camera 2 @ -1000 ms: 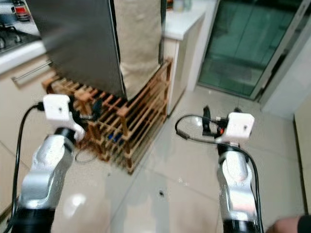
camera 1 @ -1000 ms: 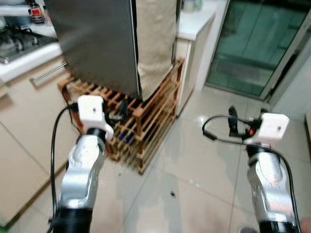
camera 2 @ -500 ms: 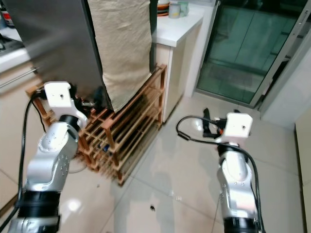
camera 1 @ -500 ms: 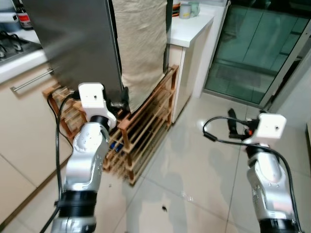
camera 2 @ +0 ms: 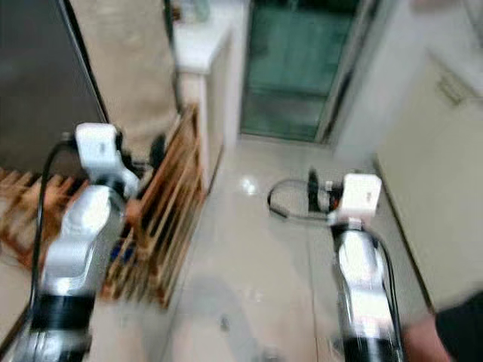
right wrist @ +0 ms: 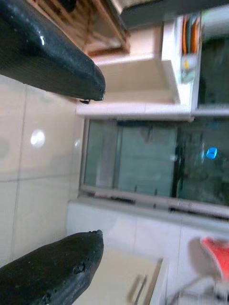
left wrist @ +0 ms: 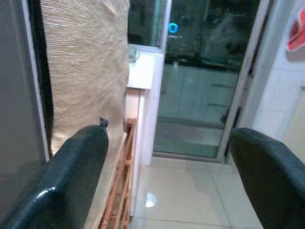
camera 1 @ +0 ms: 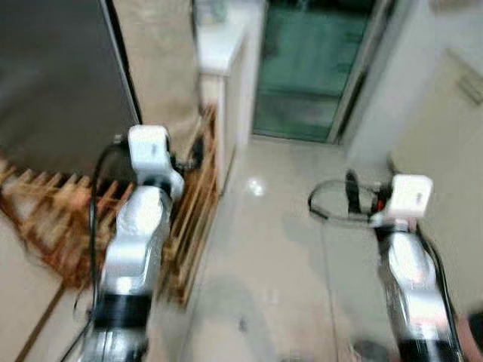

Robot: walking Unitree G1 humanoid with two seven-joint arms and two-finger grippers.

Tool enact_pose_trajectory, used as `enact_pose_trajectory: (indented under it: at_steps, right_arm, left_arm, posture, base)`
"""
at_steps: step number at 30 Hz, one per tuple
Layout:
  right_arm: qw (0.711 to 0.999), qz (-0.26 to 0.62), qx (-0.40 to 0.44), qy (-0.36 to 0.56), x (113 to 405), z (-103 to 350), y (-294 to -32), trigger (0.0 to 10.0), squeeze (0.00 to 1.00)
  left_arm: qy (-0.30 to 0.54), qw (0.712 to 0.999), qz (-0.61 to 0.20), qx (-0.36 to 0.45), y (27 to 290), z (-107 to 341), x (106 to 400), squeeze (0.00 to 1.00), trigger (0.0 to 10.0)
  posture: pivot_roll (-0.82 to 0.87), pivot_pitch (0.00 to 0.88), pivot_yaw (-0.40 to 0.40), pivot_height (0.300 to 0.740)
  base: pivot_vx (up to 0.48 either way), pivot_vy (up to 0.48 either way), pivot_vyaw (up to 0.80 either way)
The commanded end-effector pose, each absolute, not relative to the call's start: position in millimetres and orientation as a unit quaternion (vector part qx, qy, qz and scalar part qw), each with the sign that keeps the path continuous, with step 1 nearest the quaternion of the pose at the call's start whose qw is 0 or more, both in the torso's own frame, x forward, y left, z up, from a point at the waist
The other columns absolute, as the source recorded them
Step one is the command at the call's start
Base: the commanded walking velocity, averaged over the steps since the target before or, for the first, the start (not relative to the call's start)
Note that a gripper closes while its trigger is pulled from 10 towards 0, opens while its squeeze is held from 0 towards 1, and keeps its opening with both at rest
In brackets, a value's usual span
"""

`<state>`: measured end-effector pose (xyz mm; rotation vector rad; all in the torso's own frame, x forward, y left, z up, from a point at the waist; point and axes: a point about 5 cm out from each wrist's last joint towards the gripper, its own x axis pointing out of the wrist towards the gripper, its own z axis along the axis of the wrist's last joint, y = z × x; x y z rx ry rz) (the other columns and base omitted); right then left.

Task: Restocking fridge

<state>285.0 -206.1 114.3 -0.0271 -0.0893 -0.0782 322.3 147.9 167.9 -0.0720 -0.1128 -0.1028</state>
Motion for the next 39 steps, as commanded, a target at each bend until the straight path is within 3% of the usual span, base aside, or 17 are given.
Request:
enact_pose_trajectory:
  at_steps: [1,6,21,29,39]
  right_arm:
    - [0.997,-0.042,-0.022,-0.053,288.2,119.5,-210.7,10.0,0.0]
    - [0.997,-0.042,-0.025,-0.053,289.3,119.5,-211.0,10.0,0.0]
    - [0.998,-0.043,-0.019,-0.048,290.2,117.4,-212.2,10.0,0.0]
    - [0.996,-0.042,-0.034,-0.064,290.4,123.2,-212.7,10.0,0.0]
    - [0.996,-0.037,-0.039,-0.067,285.7,122.8,-211.6,10.0,0.0]
  left_arm:
    - [-0.059,0.995,-0.066,-0.038,136.9,169.5,323.3,0.0,10.0]
    - [-0.054,0.996,-0.064,-0.029,133.6,168.3,324.3,0.0,10.0]
    - [-0.03,0.999,-0.021,-0.04,136.2,158.8,324.9,0.0,10.0]
    - [-0.094,0.992,-0.068,-0.044,124.1,177.6,318.7,0.0,10.0]
    - [-0.089,0.993,-0.062,-0.047,125.7,173.6,312.6,0.0,10.0]
  posture:
    - [-0.01,0.0,0.007,0.74]
    - [-0.01,0.0,0.007,0.74]
    - [-0.01,0.0,0.005,0.74]
    - [-0.01,0.0,0.003,0.74]
    - [-0.01,0.0,0.003,0.74]
  base:
    - [0.0,0.48,0.0]
    - [0.0,0.414,0.0]
    - [0.0,0.0,0.0]
    - [0.387,0.0,0.0]
    - [0.449,0.0,0.0]
